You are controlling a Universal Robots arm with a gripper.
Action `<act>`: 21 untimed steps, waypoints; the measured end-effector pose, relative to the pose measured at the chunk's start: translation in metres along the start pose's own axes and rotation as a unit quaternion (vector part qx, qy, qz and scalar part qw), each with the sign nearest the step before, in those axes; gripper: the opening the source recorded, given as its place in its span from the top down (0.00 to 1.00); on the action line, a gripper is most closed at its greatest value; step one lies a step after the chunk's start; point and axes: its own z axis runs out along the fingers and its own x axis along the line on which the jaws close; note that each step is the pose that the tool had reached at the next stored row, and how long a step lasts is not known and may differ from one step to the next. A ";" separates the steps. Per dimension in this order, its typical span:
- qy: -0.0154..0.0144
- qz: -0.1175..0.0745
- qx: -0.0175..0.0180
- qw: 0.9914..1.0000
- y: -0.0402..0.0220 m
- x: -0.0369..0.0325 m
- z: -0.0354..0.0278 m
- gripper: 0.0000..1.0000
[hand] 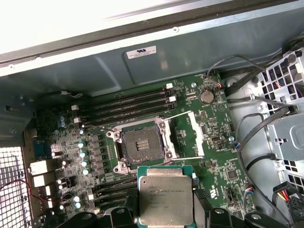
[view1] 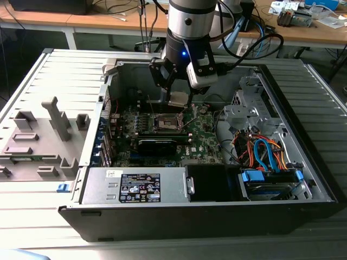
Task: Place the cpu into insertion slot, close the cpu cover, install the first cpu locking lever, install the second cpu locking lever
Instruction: 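Place the cpu into insertion slot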
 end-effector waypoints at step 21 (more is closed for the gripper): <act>-0.001 0.014 0.000 1.000 0.0000 0.0000 0.0001 0.45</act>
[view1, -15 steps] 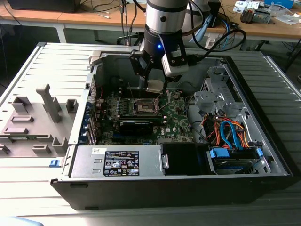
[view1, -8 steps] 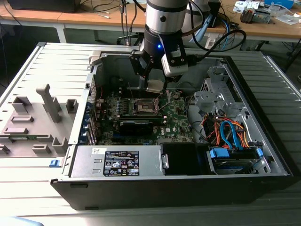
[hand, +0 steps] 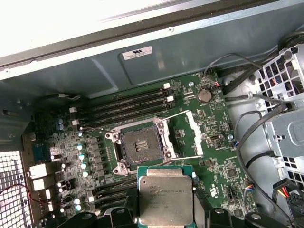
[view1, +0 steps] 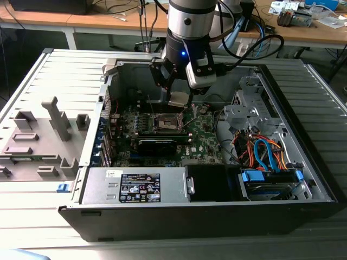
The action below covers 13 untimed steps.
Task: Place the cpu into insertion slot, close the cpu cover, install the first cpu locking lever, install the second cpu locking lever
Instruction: 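Place the cpu into insertion slot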
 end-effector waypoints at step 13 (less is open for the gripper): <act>-0.001 0.007 0.000 1.000 0.0000 0.0000 0.0000 0.45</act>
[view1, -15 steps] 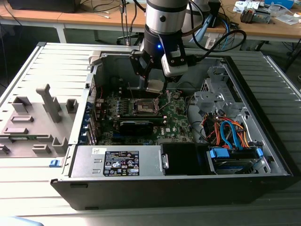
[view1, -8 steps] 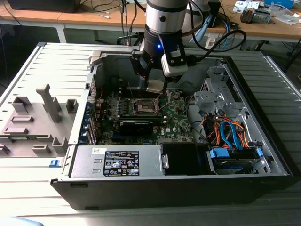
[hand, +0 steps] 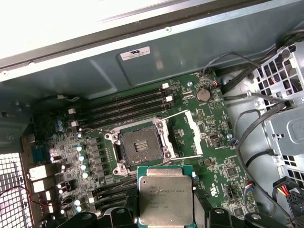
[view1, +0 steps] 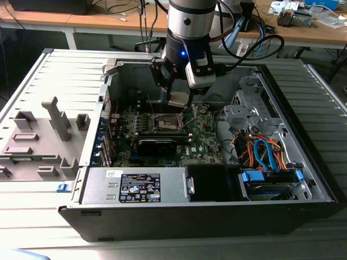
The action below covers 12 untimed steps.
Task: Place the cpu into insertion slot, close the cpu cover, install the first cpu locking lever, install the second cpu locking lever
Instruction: 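Place the cpu into insertion slot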
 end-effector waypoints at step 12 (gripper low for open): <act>-0.001 0.007 0.000 1.000 0.0000 0.0000 0.0000 0.45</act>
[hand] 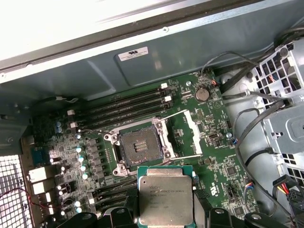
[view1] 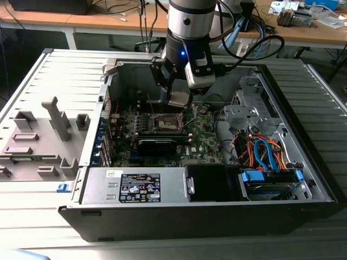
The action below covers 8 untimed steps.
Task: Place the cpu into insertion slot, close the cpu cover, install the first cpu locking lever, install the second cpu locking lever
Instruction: 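Place the cpu into insertion slot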
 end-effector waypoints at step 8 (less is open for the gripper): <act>0.000 0.004 0.000 1.000 0.0000 0.0000 0.0000 0.45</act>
